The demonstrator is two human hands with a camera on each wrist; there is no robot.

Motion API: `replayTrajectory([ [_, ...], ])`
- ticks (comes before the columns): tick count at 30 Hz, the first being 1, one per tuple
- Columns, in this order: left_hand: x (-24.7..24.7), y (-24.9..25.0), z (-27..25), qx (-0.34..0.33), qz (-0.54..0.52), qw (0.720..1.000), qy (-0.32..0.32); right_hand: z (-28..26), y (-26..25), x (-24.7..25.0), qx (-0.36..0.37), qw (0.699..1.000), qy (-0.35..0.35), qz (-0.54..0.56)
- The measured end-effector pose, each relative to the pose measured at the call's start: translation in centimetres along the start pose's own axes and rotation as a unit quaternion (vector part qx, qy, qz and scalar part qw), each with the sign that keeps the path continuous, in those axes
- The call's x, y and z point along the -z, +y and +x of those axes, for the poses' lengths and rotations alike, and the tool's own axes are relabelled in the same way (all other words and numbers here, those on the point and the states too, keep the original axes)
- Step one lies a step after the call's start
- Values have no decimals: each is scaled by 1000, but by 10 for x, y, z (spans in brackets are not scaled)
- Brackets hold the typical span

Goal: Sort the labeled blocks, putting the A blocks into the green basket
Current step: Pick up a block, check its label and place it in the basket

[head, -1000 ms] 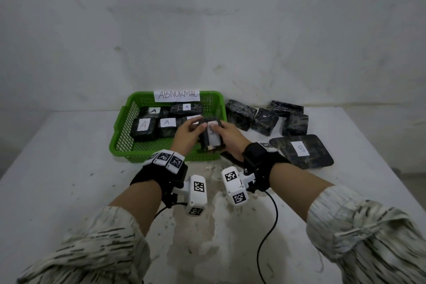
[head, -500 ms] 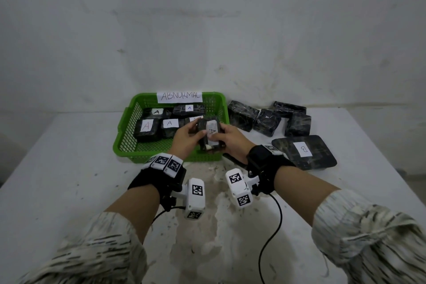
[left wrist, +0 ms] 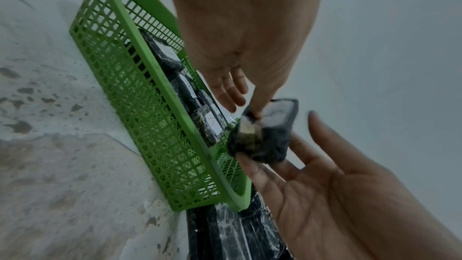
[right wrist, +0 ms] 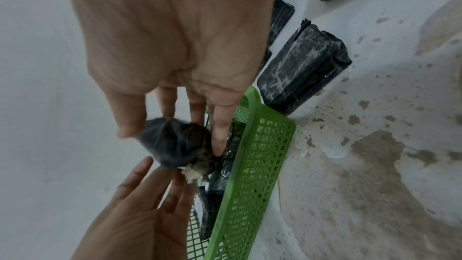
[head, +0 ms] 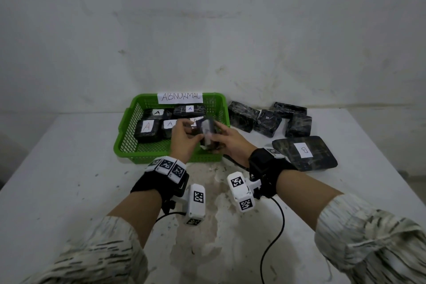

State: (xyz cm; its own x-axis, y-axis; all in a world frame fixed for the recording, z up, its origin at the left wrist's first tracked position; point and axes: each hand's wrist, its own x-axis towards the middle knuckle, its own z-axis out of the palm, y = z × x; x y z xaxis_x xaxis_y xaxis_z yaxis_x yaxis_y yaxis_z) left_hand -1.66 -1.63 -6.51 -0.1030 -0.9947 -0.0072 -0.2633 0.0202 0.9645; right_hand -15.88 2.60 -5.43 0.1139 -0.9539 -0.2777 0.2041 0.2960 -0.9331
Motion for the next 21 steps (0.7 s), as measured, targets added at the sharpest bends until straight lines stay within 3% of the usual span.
replayTrajectory([
  [2, -1, 3, 1, 6, -5, 1000, -8, -2, -3, -1, 5, 1000, -2, 26],
  [4, -1, 9, 1, 54, -73, 995, -27, -1, -3, 1, 33, 999, 10, 26],
  [7, -1, 13, -1, 91, -148, 983, -55, 1, -4, 3, 59, 996, 66, 6],
  [11, -1, 15, -3, 71, -123, 987, -80, 3, -3, 2, 52, 993, 101, -17],
  [16, -2, 20, -4, 56, -115, 987, -101, -1, -7, -1, -13, 999, 50, -3],
  [21, 1, 21, -5, 18, -55, 989, -133, -1, -4, -1, -10, 999, 45, -21],
])
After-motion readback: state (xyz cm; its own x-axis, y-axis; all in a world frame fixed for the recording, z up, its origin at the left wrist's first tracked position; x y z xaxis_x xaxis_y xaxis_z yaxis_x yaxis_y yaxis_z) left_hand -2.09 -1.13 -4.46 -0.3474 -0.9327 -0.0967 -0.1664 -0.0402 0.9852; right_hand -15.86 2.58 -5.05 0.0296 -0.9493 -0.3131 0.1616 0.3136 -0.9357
